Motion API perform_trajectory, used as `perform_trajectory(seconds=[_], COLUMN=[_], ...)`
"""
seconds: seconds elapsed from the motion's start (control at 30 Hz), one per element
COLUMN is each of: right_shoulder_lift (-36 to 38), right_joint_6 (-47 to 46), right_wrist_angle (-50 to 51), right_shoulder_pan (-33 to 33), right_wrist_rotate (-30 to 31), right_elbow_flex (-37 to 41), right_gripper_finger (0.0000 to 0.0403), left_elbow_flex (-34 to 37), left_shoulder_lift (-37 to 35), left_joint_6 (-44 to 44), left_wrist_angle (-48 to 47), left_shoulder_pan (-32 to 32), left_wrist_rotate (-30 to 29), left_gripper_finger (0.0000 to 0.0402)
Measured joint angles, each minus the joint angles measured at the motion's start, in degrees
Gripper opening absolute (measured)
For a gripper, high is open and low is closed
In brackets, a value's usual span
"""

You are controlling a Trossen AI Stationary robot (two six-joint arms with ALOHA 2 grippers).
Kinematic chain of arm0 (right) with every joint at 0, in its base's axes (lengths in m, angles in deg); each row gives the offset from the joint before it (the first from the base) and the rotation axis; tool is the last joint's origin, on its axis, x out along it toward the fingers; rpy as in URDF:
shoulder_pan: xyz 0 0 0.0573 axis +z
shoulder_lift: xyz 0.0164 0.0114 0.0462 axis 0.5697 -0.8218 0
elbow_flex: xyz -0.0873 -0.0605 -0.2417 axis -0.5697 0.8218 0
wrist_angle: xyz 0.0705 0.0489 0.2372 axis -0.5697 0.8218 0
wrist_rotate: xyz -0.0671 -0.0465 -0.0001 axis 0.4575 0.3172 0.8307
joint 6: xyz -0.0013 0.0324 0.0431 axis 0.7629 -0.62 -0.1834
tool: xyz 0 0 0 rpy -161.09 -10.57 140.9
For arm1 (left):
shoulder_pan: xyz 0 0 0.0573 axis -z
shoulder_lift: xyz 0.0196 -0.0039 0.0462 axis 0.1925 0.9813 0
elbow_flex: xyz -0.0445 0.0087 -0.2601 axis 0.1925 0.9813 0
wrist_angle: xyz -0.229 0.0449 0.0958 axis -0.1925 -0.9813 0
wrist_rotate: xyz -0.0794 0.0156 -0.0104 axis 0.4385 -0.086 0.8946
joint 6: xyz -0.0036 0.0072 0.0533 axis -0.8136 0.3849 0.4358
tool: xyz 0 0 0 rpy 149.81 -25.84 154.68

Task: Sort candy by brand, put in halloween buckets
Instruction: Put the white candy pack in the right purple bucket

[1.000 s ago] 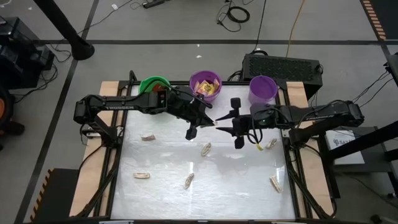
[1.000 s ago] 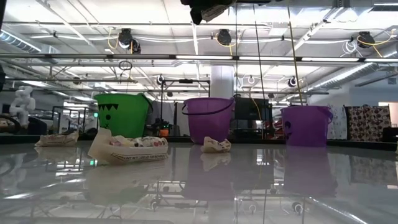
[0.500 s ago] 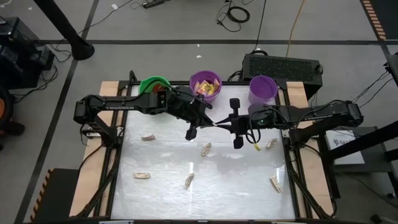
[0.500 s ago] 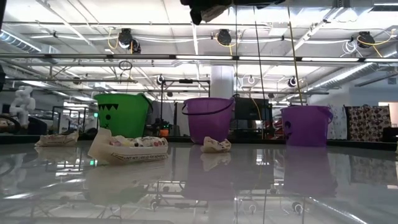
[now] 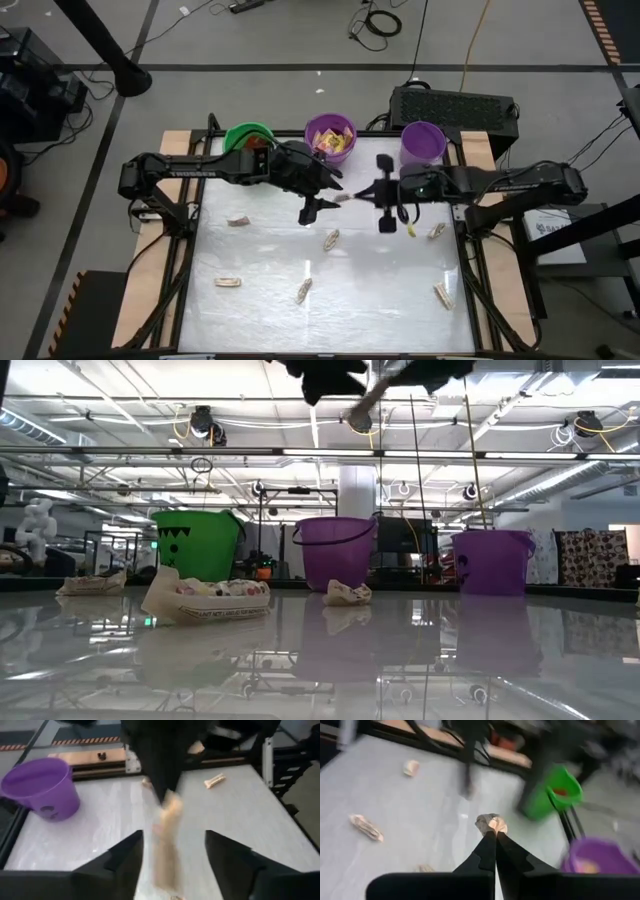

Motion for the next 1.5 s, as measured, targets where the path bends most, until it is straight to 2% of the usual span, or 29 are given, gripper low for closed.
perform_trajectory(seconds=[0.07,0.13,0.3,0.4,0.63,0.7,0.83,1.1,1.27,1.5], right_shoulder_lift=[1.12,2.46,5.89,6.65,4.48,3.87,2.98,-0.15,-2.4,-3.77], right_joint_6=[-2.33,-5.23,-12.31,-15.26,-15.7,-16.1,-14.92,-15.5,-15.72,-15.68], right_wrist_angle=[3.04,6.89,19.91,27.47,38.97,39.94,39.19,39.1,38.3,37.42], right_shoulder_pan=[-2.19,-4.57,-13.3,-20.04,-35.05,-38.33,-42.94,-47.71,-48.95,-48.94], right_wrist_rotate=[0.69,3.99,20.28,25.8,25.3,25.06,20.58,20.47,12.49,11.8], right_elbow_flex=[0.0,0.0,-0.55,-1.36,-1.62,-1.62,-1.62,-1.66,-1.66,-1.66], right_gripper_finger=[0.0001,0.0001,0.0,0.0,0.0,0.0,0.0,0.0,0.0,0.0], left_elbow_flex=[-0.26,-0.54,-0.71,-0.71,-0.01,0.6,0.9,0.9,0.93,0.93], left_shoulder_lift=[-0.26,-0.96,-3.54,-4.31,-4.29,-4.25,-4.24,-4.24,-4.24,-4.24], left_joint_6=[-0.03,-0.26,-0.28,-0.46,-3.42,-3.5,-3.54,-5.24,-6.54,-7.15], left_wrist_angle=[-2.55,-5.7,-14.33,-18.41,-21.47,-22.0,-22.54,-23.45,-23.77,-24.78], left_shoulder_pan=[-0.42,-1.02,-2.54,-3.52,-3.63,-3.28,-2.77,-2.3,-2.06,-1.13], left_wrist_rotate=[-2.74,-7.55,-16.0,-17.73,-17.54,-17.55,-17.55,-17.56,-17.55,-17.55], left_gripper_finger=[0.0241,0.0256,0.0263,0.0263,0.0262,0.0262,0.0262,0.0262,0.0262,0.0262])
